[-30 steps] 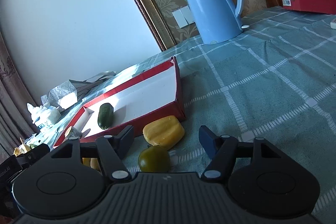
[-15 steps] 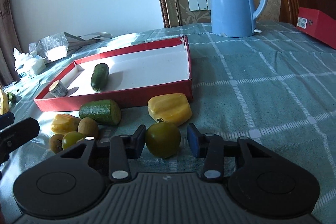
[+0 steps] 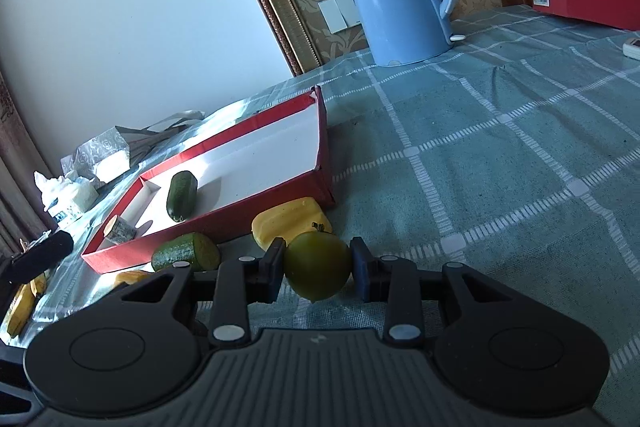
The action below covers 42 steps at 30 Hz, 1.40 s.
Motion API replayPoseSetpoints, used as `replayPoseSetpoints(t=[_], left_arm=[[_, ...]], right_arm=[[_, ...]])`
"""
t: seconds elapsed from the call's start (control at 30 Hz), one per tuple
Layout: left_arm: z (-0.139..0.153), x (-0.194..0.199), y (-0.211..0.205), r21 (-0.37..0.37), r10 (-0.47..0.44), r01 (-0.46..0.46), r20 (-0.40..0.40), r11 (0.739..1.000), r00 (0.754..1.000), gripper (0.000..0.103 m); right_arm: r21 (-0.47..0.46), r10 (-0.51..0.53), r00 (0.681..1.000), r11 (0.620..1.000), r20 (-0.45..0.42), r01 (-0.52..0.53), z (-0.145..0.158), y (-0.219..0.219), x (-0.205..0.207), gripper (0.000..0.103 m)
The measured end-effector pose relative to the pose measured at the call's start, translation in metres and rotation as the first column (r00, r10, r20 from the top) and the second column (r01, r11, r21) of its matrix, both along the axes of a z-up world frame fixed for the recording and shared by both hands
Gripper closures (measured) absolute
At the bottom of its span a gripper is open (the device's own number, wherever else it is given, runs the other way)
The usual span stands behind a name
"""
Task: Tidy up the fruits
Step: 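Close the right tool around the green lime, then hold the lime in the right tool while the left tool grasps a second cut cylinder piece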
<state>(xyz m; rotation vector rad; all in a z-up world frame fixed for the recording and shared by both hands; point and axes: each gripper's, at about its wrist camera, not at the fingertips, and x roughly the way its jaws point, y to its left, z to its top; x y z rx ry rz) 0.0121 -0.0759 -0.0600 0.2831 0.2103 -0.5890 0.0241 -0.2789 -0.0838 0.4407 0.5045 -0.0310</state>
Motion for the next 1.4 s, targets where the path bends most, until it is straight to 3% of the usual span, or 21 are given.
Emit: replayPoseSetpoints(t=[0.07, 0.13, 0.27, 0.43, 0.77, 0.93, 1.1, 1.13, 1.17, 1.2, 1.23, 1.4], left_arm=[[-0.003, 0.006, -0.006, 0.018, -0.043, 0.043, -0.021, 0.999, 0.999, 0.018], [-0.008, 0.01, -0.008, 0.035, -0.085, 0.086, -0.034, 0.996, 0.996, 0.022], [-0.01, 0.019, -0.01, 0.024, -0.138, 0.141, -0.103, 0.99, 0.985, 0.047], [-0.012, 0.025, -0.012, 0.029, -0.192, 0.2, -0.167, 0.979, 0.967, 0.062], [-0.017, 0.019, -0.011, 0.086, -0.198, 0.217, -0.191, 0.972, 0.961, 0.063], [-0.018, 0.01, -0.009, 0.115, -0.205, 0.227, -0.18, 0.967, 0.962, 0.075], [-0.018, -0.002, -0.008, 0.111, -0.243, 0.265, -0.183, 0.958, 0.953, 0.075], [-0.018, -0.003, -0.007, 0.115, -0.239, 0.261, -0.175, 0.959, 0.955, 0.074], [-0.018, -0.004, -0.006, 0.108, -0.234, 0.255, -0.172, 0.961, 0.957, 0.066], [-0.017, -0.004, -0.003, 0.095, -0.223, 0.242, -0.17, 0.966, 0.96, 0.058], [-0.016, -0.004, -0.001, 0.081, -0.211, 0.226, -0.162, 0.971, 0.964, 0.043], [-0.015, -0.007, 0.001, 0.067, -0.239, 0.255, -0.185, 0.965, 0.953, 0.043]], right_arm=[[0.034, -0.013, 1.0, 0.999, 0.007, 0.013, -0.002, -0.006, -0.001, 0.07], [0.058, -0.021, 1.0, 0.998, 0.011, 0.02, -0.003, -0.01, -0.002, 0.07], [0.098, -0.025, 1.0, 0.995, 0.015, 0.023, -0.006, -0.014, -0.002, 0.07], [0.117, -0.026, 1.0, 0.993, 0.015, 0.025, -0.008, -0.018, -0.002, 0.07], [0.104, -0.027, 1.0, 0.994, 0.011, 0.026, -0.007, -0.016, -0.002, 0.07], [0.108, -0.027, 1.0, 0.994, 0.012, 0.026, -0.007, -0.016, -0.002, 0.07], [0.107, -0.027, 1.0, 0.994, 0.012, 0.026, -0.007, -0.016, -0.002, 0.07], [0.108, -0.027, 1.0, 0.994, 0.012, 0.026, -0.007, -0.016, -0.002, 0.07], [0.107, -0.027, 1.0, 0.994, 0.011, 0.026, -0.007, -0.016, -0.002, 0.07], [0.107, -0.027, 1.0, 0.994, 0.012, 0.026, -0.007, -0.016, -0.002, 0.07], [0.107, -0.027, 1.0, 0.994, 0.011, 0.026, -0.007, -0.016, -0.002, 0.07], [0.109, -0.027, 1.0, 0.994, 0.012, 0.026, -0.007, -0.015, -0.002, 0.07]])
